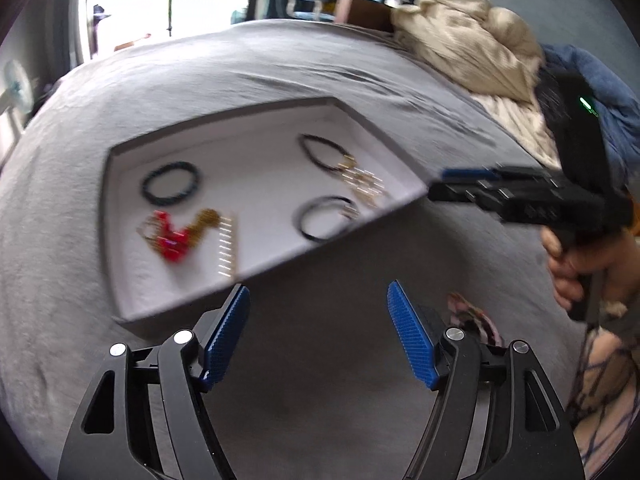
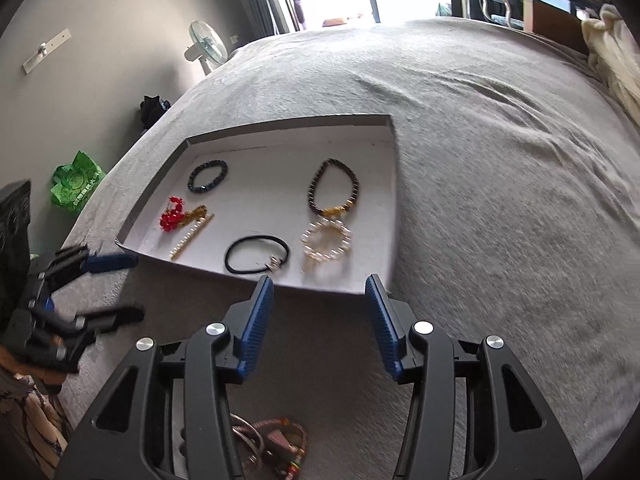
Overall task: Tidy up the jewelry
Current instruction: 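Move both grippers back to the remaining bangles beside the tray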
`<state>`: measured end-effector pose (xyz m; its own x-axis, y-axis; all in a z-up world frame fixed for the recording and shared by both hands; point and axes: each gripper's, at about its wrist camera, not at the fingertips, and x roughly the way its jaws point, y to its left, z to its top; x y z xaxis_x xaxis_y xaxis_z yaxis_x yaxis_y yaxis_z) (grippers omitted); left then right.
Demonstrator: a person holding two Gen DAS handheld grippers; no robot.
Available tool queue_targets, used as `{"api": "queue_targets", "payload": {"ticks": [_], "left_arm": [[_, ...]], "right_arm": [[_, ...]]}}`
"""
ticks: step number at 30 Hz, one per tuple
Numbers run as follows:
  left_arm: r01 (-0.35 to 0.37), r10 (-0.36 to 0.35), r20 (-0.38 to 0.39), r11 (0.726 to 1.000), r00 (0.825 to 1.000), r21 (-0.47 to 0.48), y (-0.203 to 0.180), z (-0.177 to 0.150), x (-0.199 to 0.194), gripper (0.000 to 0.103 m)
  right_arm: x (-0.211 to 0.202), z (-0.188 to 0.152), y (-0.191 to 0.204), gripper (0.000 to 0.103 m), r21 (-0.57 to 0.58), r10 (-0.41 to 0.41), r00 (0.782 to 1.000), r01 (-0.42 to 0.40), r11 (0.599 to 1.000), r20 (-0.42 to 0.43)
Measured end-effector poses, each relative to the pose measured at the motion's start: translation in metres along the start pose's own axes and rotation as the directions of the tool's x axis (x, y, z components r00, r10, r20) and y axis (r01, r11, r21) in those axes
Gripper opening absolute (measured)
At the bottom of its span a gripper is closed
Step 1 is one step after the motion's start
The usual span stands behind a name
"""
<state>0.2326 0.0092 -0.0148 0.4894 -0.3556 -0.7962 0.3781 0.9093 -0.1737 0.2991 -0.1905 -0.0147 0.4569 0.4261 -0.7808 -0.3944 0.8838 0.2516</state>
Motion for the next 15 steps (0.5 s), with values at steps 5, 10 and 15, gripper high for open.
{"api": "queue_targets", "payload": {"ticks": [5, 10, 15], "left_arm": [[0.079, -0.077, -0.025, 0.994, 0.997, 0.078, -0.038, -0.016, 0.005, 0.072], [0.114, -0.108, -0.053, 0.986, 0.993, 0.125, -0.061, -0.024, 0.015, 0.072], [0.150, -0.140, -0.073, 0.978, 0.987, 0.148, -0.072, -0.027, 0.021, 0.072]], "right_arm": [[-0.012, -0.008, -0.015, 0.050, 0.036, -0.014, 1.000, 0.013, 0.999, 0.011], [-0.020, -0.022, -0.026, 0.054, 0.040, -0.029, 1.000, 0.029, 0.999, 0.001], [-0.023, -0.040, -0.037, 0.054, 0.044, -0.037, 0.999, 0.039, 0.998, -0.032]]}}
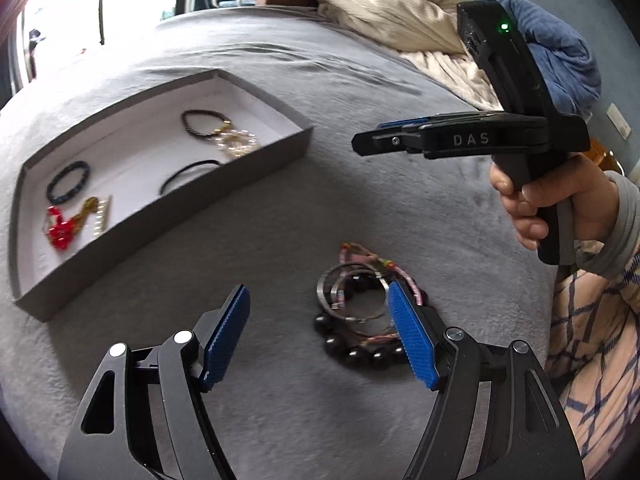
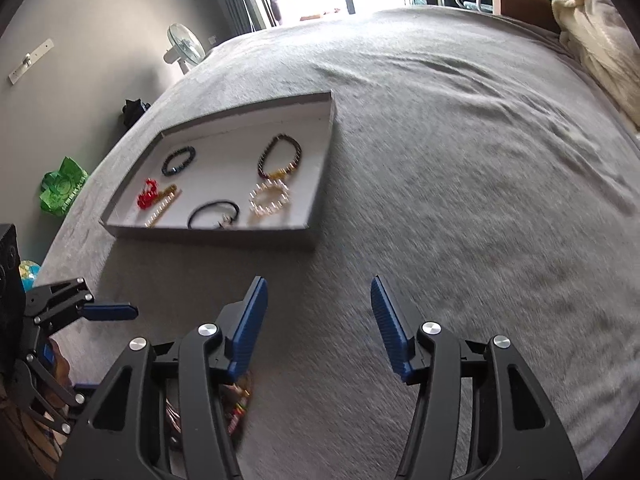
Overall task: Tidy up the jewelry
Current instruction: 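Move both grippers back to the remaining bangles beside the tray, then grasp the silver wire bangle with the left gripper while the right grasps the pink string bracelet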
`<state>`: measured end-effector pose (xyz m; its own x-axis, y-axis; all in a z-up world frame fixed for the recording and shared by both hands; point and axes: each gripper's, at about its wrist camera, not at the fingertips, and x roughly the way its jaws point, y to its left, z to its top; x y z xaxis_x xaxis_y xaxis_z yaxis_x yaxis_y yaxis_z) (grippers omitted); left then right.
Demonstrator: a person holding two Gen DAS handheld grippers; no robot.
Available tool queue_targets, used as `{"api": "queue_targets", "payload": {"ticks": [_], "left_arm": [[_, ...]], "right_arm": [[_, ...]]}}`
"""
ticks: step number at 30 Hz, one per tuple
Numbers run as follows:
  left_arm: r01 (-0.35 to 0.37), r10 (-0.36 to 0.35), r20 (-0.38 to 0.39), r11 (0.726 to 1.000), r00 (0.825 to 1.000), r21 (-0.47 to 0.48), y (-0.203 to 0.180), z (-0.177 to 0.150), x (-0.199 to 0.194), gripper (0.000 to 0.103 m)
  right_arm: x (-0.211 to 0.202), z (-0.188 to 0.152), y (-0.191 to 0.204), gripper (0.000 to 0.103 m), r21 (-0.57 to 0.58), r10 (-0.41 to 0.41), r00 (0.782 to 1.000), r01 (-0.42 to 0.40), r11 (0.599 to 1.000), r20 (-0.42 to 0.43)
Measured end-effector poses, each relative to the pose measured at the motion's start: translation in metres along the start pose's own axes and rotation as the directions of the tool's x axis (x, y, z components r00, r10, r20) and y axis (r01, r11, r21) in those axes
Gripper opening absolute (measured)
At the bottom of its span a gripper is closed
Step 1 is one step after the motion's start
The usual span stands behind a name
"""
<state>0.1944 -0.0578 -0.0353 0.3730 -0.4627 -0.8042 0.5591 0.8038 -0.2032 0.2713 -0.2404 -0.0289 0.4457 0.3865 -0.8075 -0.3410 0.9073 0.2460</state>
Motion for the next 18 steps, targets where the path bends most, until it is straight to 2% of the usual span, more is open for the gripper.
{"api": "queue_targets", "payload": {"ticks": [5, 14, 16, 17, 18], "left_arm": [[0.004, -0.003, -0.027, 0.998, 1.000, 0.059, -0.015, 0.001, 0.013, 0.072], [-0.024, 0.029, -0.059, 0.995, 0.998, 0.093, -0.019, 0.003, 0.036, 0.072], [-0.026, 0.032, -0.058, 0.995, 0.998, 0.100, -0.020, 0.001, 0.036, 0.066], [-0.024, 0.031, -0.063, 0.994, 0.998, 0.107, -0.020, 0.002, 0.036, 0.052], [-0.021, 0.028, -0.066, 0.994, 0.997, 0.109, -0.020, 0.002, 0.035, 0.048]], "right_arm": [[-0.001, -0.013, 0.003, 0.054, -0.016, 0.021, 0.999, -0.022, 1.000, -0.028], [0.002, -0.023, 0.005, 0.054, -0.016, 0.042, 0.998, -0.042, 0.999, -0.052], [0.002, -0.025, 0.006, 0.054, -0.019, 0.046, 0.997, -0.047, 0.999, -0.056], [0.002, -0.027, 0.009, 0.054, -0.028, 0.052, 0.997, -0.054, 0.998, -0.062], [0.002, -0.028, 0.011, 0.054, -0.035, 0.056, 0.996, -0.059, 0.998, -0.066]]}}
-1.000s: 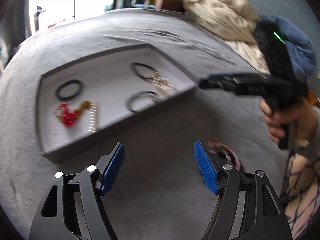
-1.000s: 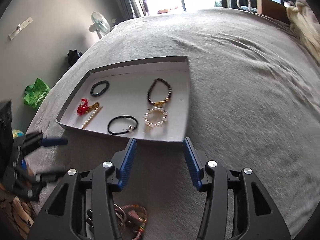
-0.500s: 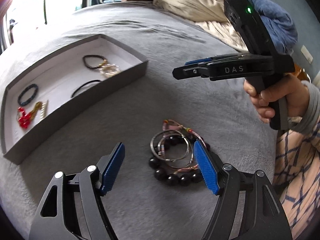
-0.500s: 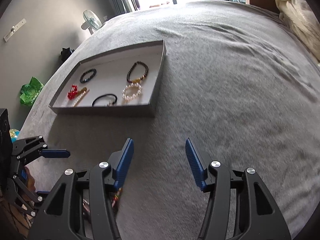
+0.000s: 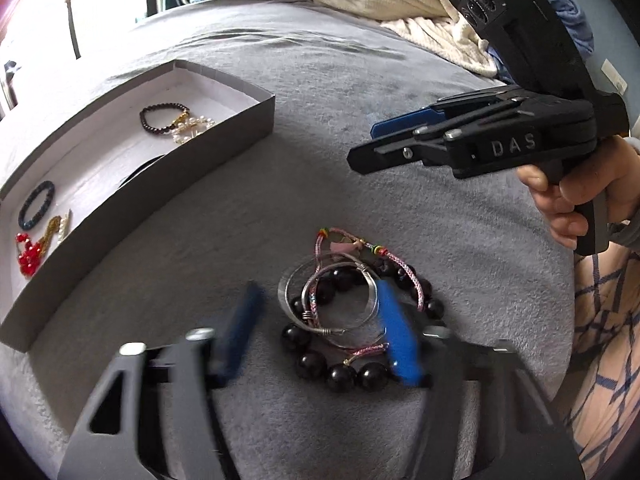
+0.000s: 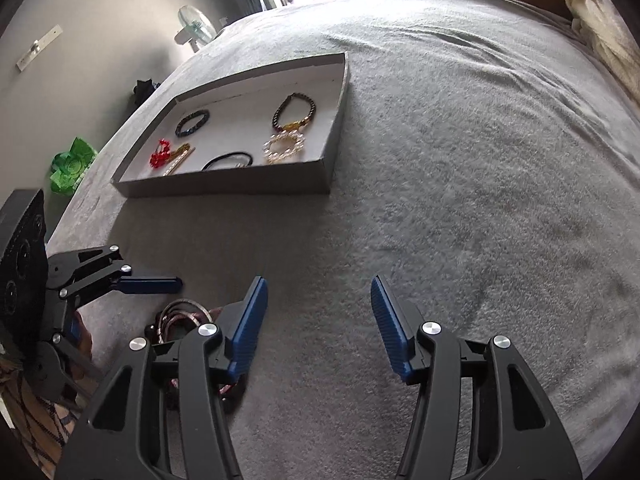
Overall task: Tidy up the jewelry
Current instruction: 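Grasp the silver wire bangle with the left gripper while the right grasps the pink string bracelet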
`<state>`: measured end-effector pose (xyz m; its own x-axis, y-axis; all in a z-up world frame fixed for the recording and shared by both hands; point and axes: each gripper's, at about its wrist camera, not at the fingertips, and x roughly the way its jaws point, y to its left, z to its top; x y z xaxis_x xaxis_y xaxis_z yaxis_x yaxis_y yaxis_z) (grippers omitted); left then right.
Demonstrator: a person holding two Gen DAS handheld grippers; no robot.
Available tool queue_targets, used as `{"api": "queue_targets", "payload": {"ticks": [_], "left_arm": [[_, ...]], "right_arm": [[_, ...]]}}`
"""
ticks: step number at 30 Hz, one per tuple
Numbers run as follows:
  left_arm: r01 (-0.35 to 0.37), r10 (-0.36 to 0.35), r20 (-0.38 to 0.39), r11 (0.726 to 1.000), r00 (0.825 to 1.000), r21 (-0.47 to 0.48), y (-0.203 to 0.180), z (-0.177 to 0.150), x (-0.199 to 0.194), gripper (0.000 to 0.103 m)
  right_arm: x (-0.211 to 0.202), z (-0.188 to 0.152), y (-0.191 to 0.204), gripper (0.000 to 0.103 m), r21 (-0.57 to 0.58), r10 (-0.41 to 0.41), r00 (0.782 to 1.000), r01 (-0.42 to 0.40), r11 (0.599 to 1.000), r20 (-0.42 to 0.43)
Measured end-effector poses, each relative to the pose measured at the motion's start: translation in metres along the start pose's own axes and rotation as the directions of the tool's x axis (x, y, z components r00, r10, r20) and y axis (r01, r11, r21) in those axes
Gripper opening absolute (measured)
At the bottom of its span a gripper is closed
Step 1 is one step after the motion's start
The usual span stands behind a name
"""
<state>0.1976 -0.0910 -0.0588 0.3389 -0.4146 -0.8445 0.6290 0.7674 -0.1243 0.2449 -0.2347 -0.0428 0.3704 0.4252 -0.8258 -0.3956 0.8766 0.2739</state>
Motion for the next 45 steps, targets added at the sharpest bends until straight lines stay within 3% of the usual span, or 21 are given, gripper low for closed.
{"api": "queue_targets", "payload": {"ticks": [4, 11, 19, 31, 34, 36, 38, 42, 45], "left_arm": [[-0.012, 0.012, 0.021, 1.000, 1.000, 0.009, 0.001, 0.002, -0.008, 0.048], [-0.053, 0.059, 0.093, 0.996, 0.994, -0.074, 0.027, 0.013, -0.047, 0.048], [-0.073, 0.098, 0.124, 0.979, 0.987, -0.189, 0.062, 0.015, -0.069, 0.048], [-0.066, 0.089, 0.120, 0.981, 0.989, -0.181, 0.060, 0.013, -0.068, 0.048], [-0.064, 0.087, 0.119, 0.981, 0.989, -0.184, 0.060, 0.013, -0.068, 0.048], [-0.065, 0.088, 0.117, 0.981, 0.989, -0.180, 0.059, 0.013, -0.067, 0.048], [-0.066, 0.087, 0.116, 0.982, 0.989, -0.177, 0.058, 0.013, -0.066, 0.048], [-0.068, 0.091, 0.124, 0.981, 0.988, -0.181, 0.059, 0.013, -0.069, 0.048], [-0.071, 0.098, 0.137, 0.979, 0.986, -0.190, 0.061, 0.014, -0.073, 0.048]], "right_arm": [[0.001, -0.006, 0.009, 0.052, -0.029, 0.017, 1.000, -0.018, 0.999, -0.018], [0.006, -0.015, 0.016, 0.025, -0.056, 0.036, 0.998, -0.039, 0.998, -0.058], [0.015, -0.014, 0.023, 0.025, -0.081, 0.055, 0.995, -0.062, 0.995, -0.081], [0.035, -0.012, 0.040, 0.025, -0.168, 0.045, 0.992, -0.064, 0.984, -0.115], [0.039, -0.013, 0.046, 0.025, -0.213, 0.016, 0.995, -0.037, 0.976, -0.100], [0.041, -0.014, 0.051, 0.018, -0.238, -0.001, 0.996, -0.020, 0.971, -0.086], [0.043, -0.014, 0.056, 0.003, -0.267, -0.017, 0.997, -0.004, 0.964, -0.076], [0.025, -0.003, 0.058, 0.003, -0.246, 0.009, 1.000, -0.014, 0.969, -0.022], [-0.004, 0.014, 0.058, 0.003, -0.227, 0.046, 0.997, -0.030, 0.973, 0.065]]}}
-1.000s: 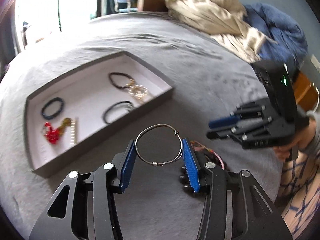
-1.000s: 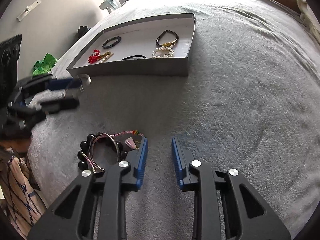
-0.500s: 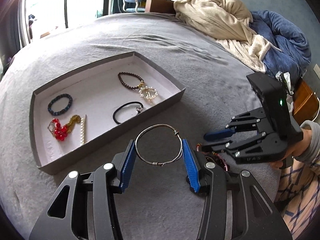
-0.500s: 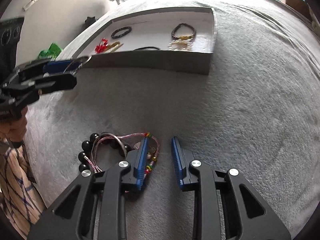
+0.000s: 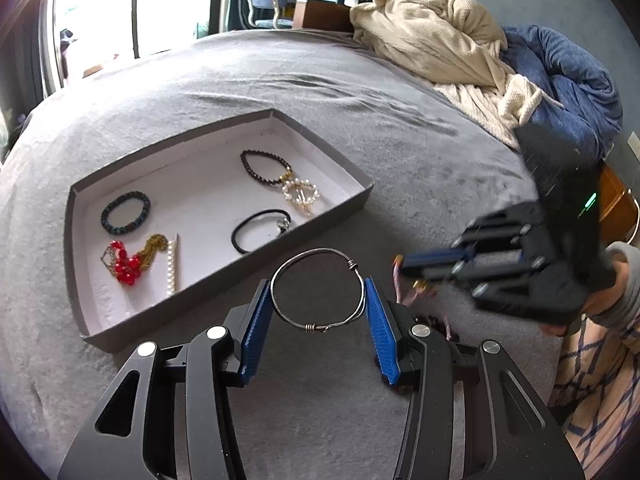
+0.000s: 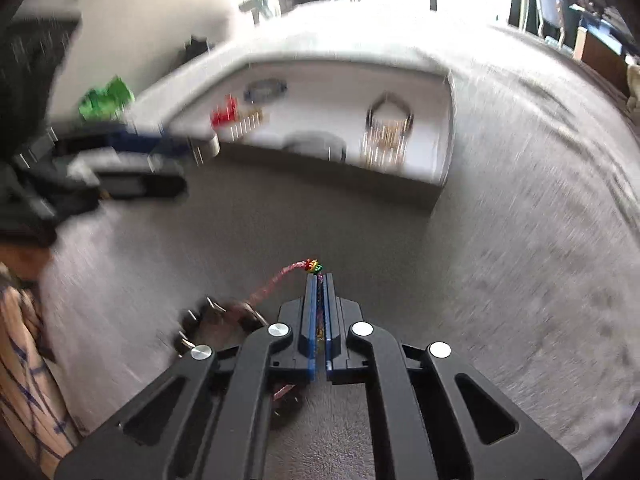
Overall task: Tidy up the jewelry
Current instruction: 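Grasp the silver wire bangle with the left gripper while the right grasps the pink string bracelet, then carry the bangle and pink bracelet over the tray and open both grippers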
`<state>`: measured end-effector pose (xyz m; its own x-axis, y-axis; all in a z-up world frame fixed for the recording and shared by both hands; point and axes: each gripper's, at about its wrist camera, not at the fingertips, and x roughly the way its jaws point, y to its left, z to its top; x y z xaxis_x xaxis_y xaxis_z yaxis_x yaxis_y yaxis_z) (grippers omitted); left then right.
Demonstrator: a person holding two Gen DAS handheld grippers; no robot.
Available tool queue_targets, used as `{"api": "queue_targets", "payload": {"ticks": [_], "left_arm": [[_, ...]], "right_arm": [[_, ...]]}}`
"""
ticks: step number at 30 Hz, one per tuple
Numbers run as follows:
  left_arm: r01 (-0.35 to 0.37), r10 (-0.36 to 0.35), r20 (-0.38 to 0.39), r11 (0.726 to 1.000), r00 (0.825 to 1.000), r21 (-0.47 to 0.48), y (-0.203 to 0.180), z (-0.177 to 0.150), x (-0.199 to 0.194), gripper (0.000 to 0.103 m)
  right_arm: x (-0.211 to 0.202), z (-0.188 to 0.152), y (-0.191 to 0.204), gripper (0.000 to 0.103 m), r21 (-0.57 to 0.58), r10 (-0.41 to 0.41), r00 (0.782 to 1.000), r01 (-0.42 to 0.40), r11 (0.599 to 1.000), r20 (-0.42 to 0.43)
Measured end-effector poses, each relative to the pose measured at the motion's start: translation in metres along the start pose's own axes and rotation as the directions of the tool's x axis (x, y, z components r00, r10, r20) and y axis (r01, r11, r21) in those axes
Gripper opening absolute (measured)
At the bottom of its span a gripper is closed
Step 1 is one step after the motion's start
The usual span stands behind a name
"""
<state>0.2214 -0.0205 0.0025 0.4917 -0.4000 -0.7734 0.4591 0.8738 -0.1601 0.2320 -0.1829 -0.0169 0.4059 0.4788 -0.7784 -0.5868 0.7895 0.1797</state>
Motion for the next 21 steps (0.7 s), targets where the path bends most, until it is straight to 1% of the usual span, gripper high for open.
{"api": "queue_targets", "payload": {"ticks": [4, 7, 10, 14, 21], "left_arm": [[-0.013, 0.013, 0.015, 1.000, 1.000, -0.009, 0.003, 0.003, -0.003, 0.048], [-0.020, 0.020, 0.020, 1.000, 1.000, -0.013, 0.005, 0.004, -0.004, 0.048], [-0.025, 0.026, 0.029, 1.000, 0.999, -0.017, 0.008, 0.006, -0.007, 0.048], [-0.034, 0.035, 0.046, 0.999, 0.998, -0.027, 0.013, 0.009, -0.014, 0.048], [-0.056, 0.059, 0.064, 0.997, 0.996, -0.055, 0.028, 0.011, -0.022, 0.048]], "right_arm": [[-0.028, 0.018, -0.006, 0.003, 0.021, -0.013, 0.995, 0.011, 1.000, 0.095], [-0.039, 0.027, -0.011, 0.003, 0.039, -0.018, 0.991, 0.013, 0.999, 0.132], [-0.046, 0.033, -0.014, 0.003, 0.051, -0.020, 0.988, 0.012, 0.999, 0.153], [-0.046, 0.040, -0.015, 0.003, 0.072, -0.021, 0.986, 0.009, 0.997, 0.168], [-0.045, 0.045, -0.013, 0.003, 0.081, -0.027, 0.984, 0.013, 0.997, 0.174]]}}
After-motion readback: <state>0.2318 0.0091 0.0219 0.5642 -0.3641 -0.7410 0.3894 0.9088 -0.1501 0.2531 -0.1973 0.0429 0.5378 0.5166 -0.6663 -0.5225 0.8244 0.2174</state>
